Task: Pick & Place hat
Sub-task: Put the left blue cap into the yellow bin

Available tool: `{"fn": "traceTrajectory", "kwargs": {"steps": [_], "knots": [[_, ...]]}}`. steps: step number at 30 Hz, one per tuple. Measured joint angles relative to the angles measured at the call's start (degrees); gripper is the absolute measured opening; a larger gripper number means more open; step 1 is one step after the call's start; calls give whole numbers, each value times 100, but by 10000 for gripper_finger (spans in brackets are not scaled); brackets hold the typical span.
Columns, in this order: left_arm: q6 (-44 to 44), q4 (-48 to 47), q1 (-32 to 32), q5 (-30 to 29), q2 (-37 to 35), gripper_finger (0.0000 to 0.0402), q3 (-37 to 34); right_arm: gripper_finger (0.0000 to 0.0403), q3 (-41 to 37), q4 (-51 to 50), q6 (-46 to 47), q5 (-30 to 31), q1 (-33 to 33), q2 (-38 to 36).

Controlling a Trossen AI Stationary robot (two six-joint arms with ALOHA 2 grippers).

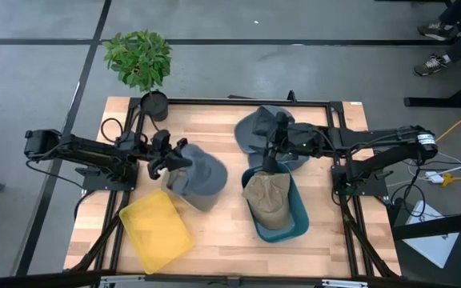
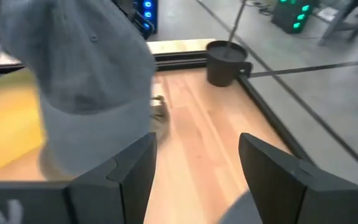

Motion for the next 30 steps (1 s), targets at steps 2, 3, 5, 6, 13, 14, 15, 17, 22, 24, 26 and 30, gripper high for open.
{"fn": "traceTrajectory", "kwargs": {"steps": [2,3,5,6,13,14,15,17,22,24,26,30], "knots": [[-31,-184,0,326,-2,21,45,227,0,9,81,-152,-2,1],[-39,-309,0,493,-2,21,91,227,-1,8,114,-214,-1,-1],[-8,-582,0,842,-2,21,217,227,-1,16,186,-315,0,0],[53,-771,0,996,-2,21,303,227,-1,15,198,-355,0,-1],[1013,-3209,-11,1426,-2,21,1238,227,-1,15,352,-392,2,1],[1208,-3781,-17,1419,1,21,1425,227,-1,15,354,-391,2,1],[1438,-4336,-41,1397,2,21,1626,227,-1,15,354,-389,2,-1],[1904,-5381,-131,1366,2,21,2044,227,-1,15,351,-385,2,-1],[2723,-6916,-597,1313,-31,21,2881,227,-1,12,316,-376,2,1],[3011,-7194,-853,1387,-111,21,3117,227,-1,12,308,-374,2,1],[3259,-7461,-1137,1439,-239,21,3276,227,-3,8,295,-374,2,1],[3276,-7890,-1716,1380,-566,22,3499,227,-5,-64,290,-372,2,1]]}}
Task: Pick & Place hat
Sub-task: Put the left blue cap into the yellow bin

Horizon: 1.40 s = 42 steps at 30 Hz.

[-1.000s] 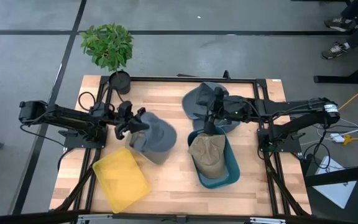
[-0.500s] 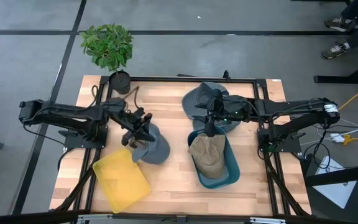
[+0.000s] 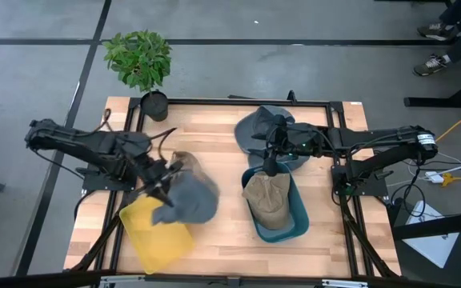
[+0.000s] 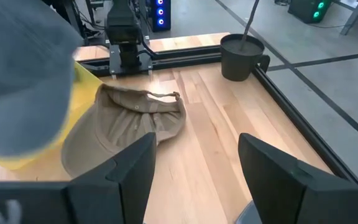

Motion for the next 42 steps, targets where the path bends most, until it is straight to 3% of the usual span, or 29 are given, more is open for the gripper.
{"fn": "traceTrajectory", "kwargs": {"steps": [9,18,26,33,42], "knots": [[-1259,-684,-1038,-1192,-393,21,16,227,0,-34,15,2,0,113],[-1463,-926,-2002,-1157,-122,22,15,227,0,-48,-4,2,0,460],[-2336,-1337,-2631,-1496,-27,22,14,227,-2,-28,-2,2,0,468],[-2571,-1341,-2982,-1969,29,22,14,227,-2,2,15,2,0,461],[-2677,-1341,-3232,-1976,346,22,14,227,-2,105,17,2,0,461]]}}
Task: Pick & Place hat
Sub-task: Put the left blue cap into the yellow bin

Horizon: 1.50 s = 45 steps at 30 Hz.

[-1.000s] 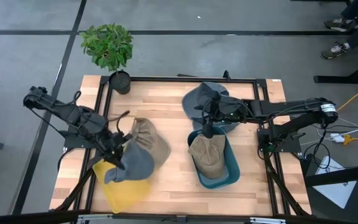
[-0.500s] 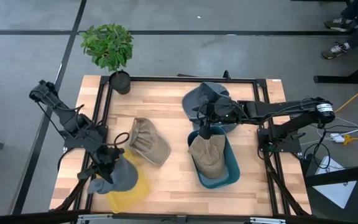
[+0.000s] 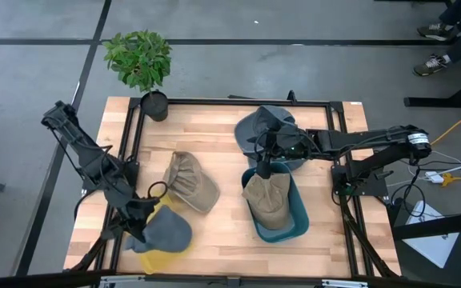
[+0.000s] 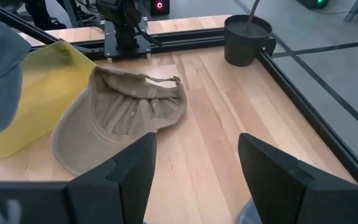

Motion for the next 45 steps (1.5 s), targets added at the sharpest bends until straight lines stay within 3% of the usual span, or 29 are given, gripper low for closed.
{"fn": "traceTrajectory", "kwargs": {"steps": [14,39,45], "knots": [[-36,-583,-230,-313,-307,23,0,227,0,26,35,0,0,0],[910,-833,-130,3,-479,23,-755,227,2,255,46,0,0,-4],[923,-1380,47,-450,-950,26,-758,227,2,286,47,0,0,-4]]}}
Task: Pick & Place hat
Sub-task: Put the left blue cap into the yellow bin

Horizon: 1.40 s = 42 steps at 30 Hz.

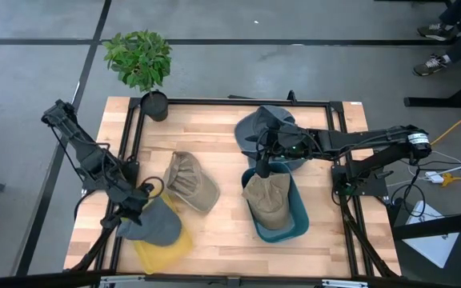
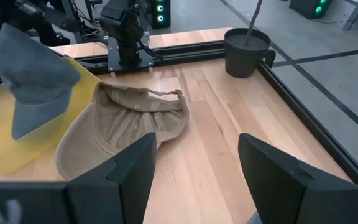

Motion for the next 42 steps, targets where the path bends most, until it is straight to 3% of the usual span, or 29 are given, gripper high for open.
{"fn": "traceTrajectory", "kwargs": {"steps": [5,16,37,42], "knots": [[-2,-43,77,-174,-305,27,0,227,0,-4,18,0,0,0],[-562,-508,77,-1347,-375,45,0,227,0,-11,-34,-2,0,0],[-681,-510,77,-1566,-550,181,0,227,0,-11,-108,-2,0,0],[-733,-510,80,-1275,-797,193,0,227,0,-13,-179,-4,0,0]]}}
